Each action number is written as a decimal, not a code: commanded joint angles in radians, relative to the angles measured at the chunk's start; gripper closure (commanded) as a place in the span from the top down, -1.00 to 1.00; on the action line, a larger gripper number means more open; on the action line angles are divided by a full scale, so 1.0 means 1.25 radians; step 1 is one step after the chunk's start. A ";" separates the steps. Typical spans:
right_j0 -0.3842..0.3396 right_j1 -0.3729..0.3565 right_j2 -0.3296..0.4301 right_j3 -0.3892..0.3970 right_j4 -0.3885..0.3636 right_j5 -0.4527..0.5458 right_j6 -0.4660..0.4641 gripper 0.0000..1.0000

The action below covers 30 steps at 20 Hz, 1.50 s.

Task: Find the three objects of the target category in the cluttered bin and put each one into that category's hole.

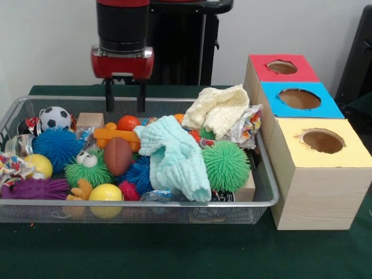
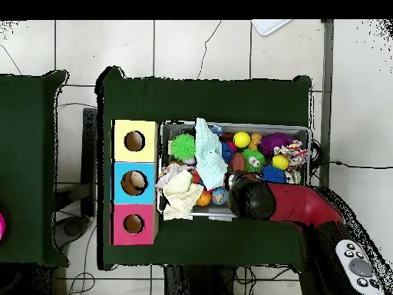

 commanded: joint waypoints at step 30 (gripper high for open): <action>-0.097 0.239 0.138 -0.275 -0.235 -0.085 -0.065 1.00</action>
